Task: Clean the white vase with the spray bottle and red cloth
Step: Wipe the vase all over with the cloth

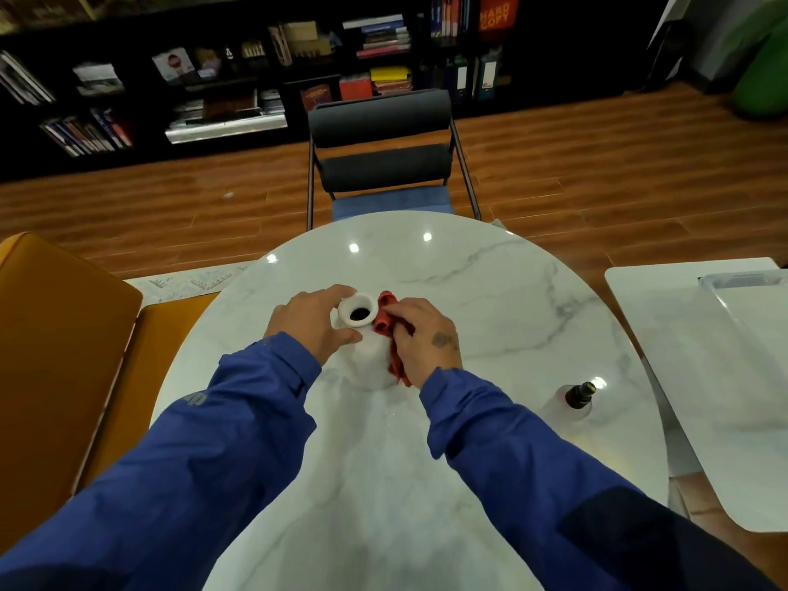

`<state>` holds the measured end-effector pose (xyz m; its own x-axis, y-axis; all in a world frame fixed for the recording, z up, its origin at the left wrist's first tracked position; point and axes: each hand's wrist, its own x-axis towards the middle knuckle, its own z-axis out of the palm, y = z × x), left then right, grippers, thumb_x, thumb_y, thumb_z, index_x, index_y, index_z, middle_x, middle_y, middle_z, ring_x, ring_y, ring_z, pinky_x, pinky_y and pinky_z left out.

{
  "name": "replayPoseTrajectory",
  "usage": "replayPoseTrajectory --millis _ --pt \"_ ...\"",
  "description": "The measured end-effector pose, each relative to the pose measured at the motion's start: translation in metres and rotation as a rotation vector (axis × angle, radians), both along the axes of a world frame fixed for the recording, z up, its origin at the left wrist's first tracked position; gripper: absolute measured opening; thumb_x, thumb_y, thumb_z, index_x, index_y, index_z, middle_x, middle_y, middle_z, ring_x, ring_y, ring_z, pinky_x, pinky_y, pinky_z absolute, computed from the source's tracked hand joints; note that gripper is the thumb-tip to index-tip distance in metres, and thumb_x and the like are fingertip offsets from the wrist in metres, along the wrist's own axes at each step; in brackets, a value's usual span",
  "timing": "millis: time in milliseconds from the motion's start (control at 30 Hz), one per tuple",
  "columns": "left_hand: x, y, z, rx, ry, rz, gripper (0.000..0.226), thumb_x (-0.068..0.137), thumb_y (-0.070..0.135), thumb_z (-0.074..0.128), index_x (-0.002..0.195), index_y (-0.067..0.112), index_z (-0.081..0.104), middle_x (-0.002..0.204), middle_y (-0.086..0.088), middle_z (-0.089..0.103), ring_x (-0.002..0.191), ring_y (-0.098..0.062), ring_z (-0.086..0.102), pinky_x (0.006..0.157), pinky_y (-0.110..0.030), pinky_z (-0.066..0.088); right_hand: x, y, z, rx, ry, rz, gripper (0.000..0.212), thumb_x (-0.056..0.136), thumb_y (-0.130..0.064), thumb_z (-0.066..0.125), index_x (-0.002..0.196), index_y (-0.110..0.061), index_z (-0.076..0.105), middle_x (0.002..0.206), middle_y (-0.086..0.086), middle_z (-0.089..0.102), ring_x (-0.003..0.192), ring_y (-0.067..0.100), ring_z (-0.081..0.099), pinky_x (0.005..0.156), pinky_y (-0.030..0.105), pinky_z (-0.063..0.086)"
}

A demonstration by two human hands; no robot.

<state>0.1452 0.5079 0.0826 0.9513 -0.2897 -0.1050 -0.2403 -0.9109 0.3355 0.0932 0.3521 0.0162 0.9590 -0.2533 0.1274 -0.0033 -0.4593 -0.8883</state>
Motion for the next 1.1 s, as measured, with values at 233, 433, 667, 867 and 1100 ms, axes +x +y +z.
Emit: replayPoseTrajectory --millis 233,433,667,867,1100 --pt "0.004 0.001 -0.003 -0.02 0.046 0.005 0.054 0.072 0.039 0.076 0.119 0.032 0.05 0.111 -0.002 0.068 0.106 -0.028 0.059 0.092 -0.046 0.048 -0.046 0.008 -0.017 -0.094 -0.138 0.066 0.031 0.083 -0.005 0.061 0.104 -0.024 0.074 0.117 -0.014 0.064 0.104 0.013 0.06 0.093 0.024 0.048" --pt "0.001 0.0 -0.004 -0.021 0.033 0.012 0.053 0.074 0.038 0.075 0.119 0.032 0.049 0.109 -0.004 0.067 0.104 -0.029 0.059 0.09 -0.046 0.049 -0.038 -0.03 -0.006 0.379 0.303 -0.423 0.031 0.085 -0.014 0.063 0.112 -0.027 0.054 0.092 -0.004 0.065 0.073 0.006 0.06 0.057 0.018 0.046" --pt "0.0 -0.001 -0.004 -0.018 0.022 0.013 0.056 0.075 0.037 0.074 0.124 0.032 0.047 0.11 -0.006 0.067 0.102 -0.03 0.06 0.09 -0.046 0.05 -0.025 -0.009 -0.035 0.376 0.68 -0.244 0.037 0.079 -0.02 0.072 0.115 -0.015 0.067 0.11 0.003 0.068 0.104 0.024 0.063 0.084 0.026 0.047" --pt "0.0 0.0 -0.007 -0.024 0.025 0.024 0.058 0.075 0.038 0.074 0.126 0.032 0.046 0.11 -0.006 0.068 0.1 -0.029 0.062 0.089 -0.045 0.051 -0.022 0.012 -0.023 0.562 0.605 -0.322 0.045 0.077 -0.008 0.072 0.122 -0.011 0.066 0.118 0.007 0.068 0.11 0.028 0.062 0.1 0.039 0.049" --pt "0.005 0.0 -0.012 0.011 0.01 0.024 0.059 0.074 0.043 0.073 0.124 0.033 0.044 0.109 -0.003 0.067 0.099 -0.028 0.061 0.089 -0.046 0.05 -0.031 0.01 -0.003 0.541 0.383 -0.297 0.043 0.08 -0.014 0.073 0.121 -0.023 0.068 0.12 -0.004 0.065 0.112 0.014 0.059 0.101 0.032 0.048"
